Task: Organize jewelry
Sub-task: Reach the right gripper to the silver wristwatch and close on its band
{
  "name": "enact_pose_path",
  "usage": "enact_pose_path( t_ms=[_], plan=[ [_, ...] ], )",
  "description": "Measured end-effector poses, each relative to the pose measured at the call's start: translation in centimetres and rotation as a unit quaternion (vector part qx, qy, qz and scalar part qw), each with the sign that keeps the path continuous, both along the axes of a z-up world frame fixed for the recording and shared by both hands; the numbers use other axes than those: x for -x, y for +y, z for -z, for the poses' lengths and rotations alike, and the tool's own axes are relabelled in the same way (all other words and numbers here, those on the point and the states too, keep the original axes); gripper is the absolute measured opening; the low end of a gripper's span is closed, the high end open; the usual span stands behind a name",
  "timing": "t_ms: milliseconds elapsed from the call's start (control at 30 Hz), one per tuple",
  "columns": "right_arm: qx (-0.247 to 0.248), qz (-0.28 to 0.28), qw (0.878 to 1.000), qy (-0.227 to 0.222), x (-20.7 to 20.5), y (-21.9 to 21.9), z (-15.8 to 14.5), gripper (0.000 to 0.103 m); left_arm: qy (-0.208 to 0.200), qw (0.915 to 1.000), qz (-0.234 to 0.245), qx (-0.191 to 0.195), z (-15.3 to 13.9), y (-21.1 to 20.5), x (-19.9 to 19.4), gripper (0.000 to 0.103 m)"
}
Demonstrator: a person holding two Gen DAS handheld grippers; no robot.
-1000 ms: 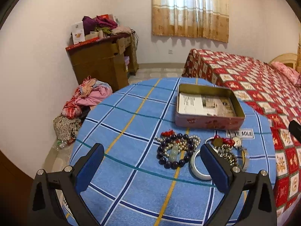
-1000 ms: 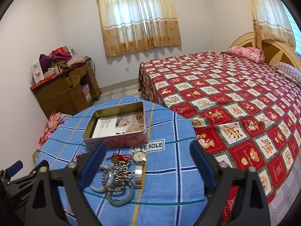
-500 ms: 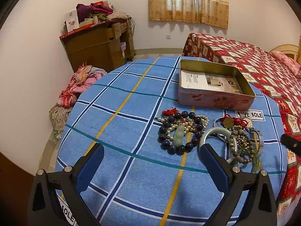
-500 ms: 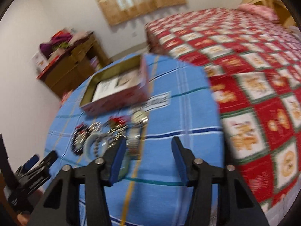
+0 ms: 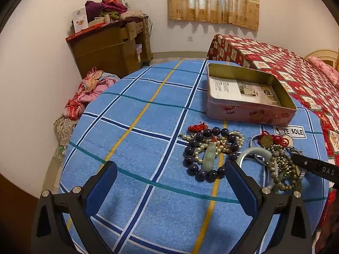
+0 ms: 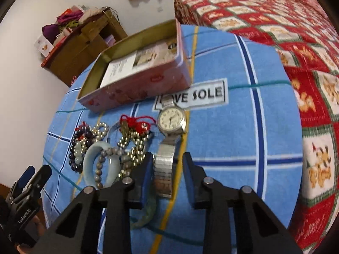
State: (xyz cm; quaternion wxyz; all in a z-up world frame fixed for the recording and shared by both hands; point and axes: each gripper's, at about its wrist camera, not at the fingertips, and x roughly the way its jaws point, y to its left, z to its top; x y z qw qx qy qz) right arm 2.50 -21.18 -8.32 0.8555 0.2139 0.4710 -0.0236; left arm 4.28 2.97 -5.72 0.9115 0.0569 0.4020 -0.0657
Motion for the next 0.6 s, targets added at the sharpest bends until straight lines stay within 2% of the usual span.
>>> enact_pose_path(
  t_ms=[33, 67, 167, 300, 600],
  plan=[
    [-0.002, 0.001, 1.0, 0.002, -0.1, -0.2, 0.0, 0.022, 0.003, 1.0, -0.002, 0.0, 0.2, 0.1, -0.2, 0.102],
    [-0.007, 0.004, 1.0, 0.005, -0.1, -0.6, 0.1, 0.02, 0.006, 1.0, -0.006, 0.0, 0.4, 0.3, -0.5, 0.102],
    [-0.011, 0.002, 1.0, 0.007, 0.1, -1.2, -0.1, 0.019, 0.013, 0.9998, -0.015, 0.008, 0.7, 0.9, -0.9, 0.102],
    [0.016, 0.002, 1.0, 0.0, 0.8, -1.0, -0.9, 0.018, 0.019, 0.9993, -0.023, 0.024, 0.9, 1.4, -1.2, 0.102],
    [0.035, -0.012, 0.999, 0.007, 3.3, -1.5, -1.3, 0.018, 0.017, 0.9995, -0.02, 0.018, 0.9, 1.1, -1.3, 0.102]
  ],
)
